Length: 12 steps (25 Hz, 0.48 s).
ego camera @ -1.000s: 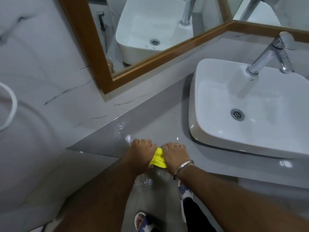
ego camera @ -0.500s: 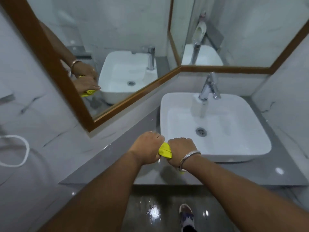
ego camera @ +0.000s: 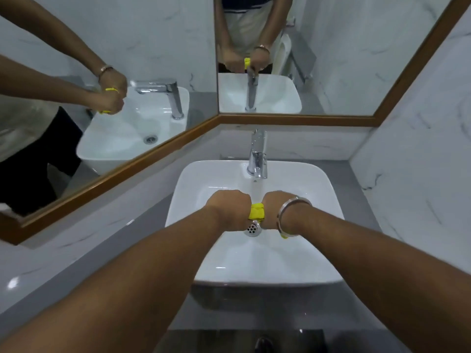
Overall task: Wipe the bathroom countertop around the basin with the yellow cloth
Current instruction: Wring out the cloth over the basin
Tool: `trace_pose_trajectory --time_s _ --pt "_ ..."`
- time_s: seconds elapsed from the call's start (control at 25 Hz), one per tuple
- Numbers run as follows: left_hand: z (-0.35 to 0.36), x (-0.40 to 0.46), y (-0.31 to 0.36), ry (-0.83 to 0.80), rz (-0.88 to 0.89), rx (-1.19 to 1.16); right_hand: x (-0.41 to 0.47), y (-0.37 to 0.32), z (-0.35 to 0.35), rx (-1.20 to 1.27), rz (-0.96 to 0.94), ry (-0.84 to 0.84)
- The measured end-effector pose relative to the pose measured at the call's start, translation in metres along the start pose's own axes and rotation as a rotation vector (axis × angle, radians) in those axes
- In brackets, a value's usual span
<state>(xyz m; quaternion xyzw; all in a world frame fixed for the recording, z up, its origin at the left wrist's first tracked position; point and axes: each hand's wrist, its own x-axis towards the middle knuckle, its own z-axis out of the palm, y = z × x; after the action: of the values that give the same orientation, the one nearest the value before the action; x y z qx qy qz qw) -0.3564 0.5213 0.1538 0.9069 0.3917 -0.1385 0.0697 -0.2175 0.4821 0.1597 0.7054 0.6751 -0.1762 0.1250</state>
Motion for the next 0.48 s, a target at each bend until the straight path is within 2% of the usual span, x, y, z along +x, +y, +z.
trace_pose_trajectory --time_s 0.16,0.24,0.28,0.32,0.4,0.48 --pt "0.020 0.022 0.015 -0.108 -0.006 -0.680 0.024 0.044 -0.002 -0.205 -0.253 0.129" --pt "0.023 0.025 0.030 -0.197 -0.070 -1.083 0.039 0.062 0.007 -0.341 -0.491 0.384" --pt "0.024 0.027 0.038 -0.252 -0.089 -1.233 0.045 0.069 0.012 -0.382 -0.551 0.496" --pt "0.027 0.030 0.042 -0.297 -0.095 -1.309 0.048 0.073 0.015 -0.365 -0.585 0.519" --pt "0.031 0.038 0.037 -0.352 -0.069 -1.205 0.056 0.080 0.028 -0.286 -0.613 0.521" --pt "0.038 0.047 0.021 -0.391 0.034 -0.908 0.049 0.078 0.044 -0.179 -0.528 0.364"
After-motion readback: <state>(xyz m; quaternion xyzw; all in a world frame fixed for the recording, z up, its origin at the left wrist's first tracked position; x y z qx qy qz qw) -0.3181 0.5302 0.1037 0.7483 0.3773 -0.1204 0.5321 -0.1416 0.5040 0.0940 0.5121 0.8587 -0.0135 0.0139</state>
